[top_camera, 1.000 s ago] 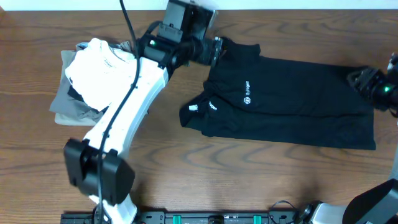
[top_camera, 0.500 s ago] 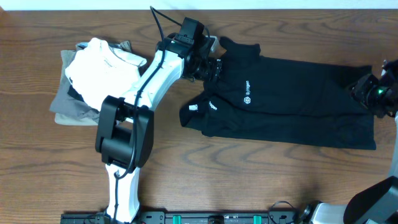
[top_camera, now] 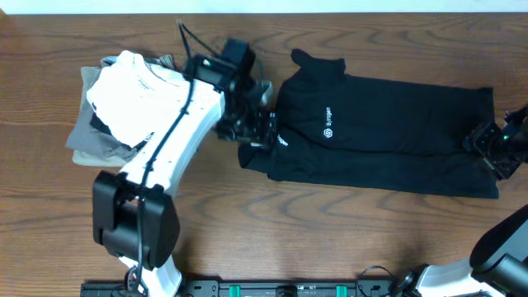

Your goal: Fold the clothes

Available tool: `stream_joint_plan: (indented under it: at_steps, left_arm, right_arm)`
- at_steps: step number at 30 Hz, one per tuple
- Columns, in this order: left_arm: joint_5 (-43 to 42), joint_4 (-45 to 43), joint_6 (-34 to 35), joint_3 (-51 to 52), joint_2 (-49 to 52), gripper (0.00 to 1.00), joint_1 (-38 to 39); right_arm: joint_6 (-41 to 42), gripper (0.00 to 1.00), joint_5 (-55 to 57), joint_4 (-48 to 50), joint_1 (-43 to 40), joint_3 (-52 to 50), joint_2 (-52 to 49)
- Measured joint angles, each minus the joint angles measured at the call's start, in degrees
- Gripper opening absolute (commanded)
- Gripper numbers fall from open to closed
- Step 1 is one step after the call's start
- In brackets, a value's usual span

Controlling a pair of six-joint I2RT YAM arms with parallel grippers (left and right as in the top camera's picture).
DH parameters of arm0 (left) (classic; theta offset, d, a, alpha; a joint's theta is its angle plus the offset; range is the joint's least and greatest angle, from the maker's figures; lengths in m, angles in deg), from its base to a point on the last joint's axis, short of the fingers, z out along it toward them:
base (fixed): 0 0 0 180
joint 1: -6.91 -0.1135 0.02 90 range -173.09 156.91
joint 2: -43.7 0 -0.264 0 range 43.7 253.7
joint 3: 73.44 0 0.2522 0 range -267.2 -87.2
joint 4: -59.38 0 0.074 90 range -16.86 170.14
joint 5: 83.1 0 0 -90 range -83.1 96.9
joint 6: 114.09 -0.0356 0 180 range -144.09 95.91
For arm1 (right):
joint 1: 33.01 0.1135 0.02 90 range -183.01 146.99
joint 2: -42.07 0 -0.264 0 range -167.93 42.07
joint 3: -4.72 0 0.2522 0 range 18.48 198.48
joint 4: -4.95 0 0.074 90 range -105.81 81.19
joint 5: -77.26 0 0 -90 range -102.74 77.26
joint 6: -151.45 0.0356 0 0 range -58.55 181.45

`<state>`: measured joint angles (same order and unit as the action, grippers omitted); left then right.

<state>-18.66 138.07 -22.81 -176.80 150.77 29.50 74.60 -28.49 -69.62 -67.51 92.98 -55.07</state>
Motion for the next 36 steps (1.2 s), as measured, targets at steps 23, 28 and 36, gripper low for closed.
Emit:
stream_joint_plan:
  at_steps: [23, 28, 36]
  left_arm:
    - [-5.7, -21.3, 9.4, 16.9, 4.4, 0.06, 4.9]
    - [-4.0, -15.7, 9.5, 16.9, 4.4, 0.06, 2.3]
    - [-2.5, -12.5, 9.4, 16.9, 4.4, 0.06, -2.4]
  right_arm:
    - [0.0, 0.66, 0.2, -1.2, -0.2, 0.0, -0.2]
    - [0.0, 0.65, 2.2, 1.2, -0.5, -1.9, -0.2]
    - [2.1, 0.69, 6.6, 7.7, -5.2, -12.8, -0.2]
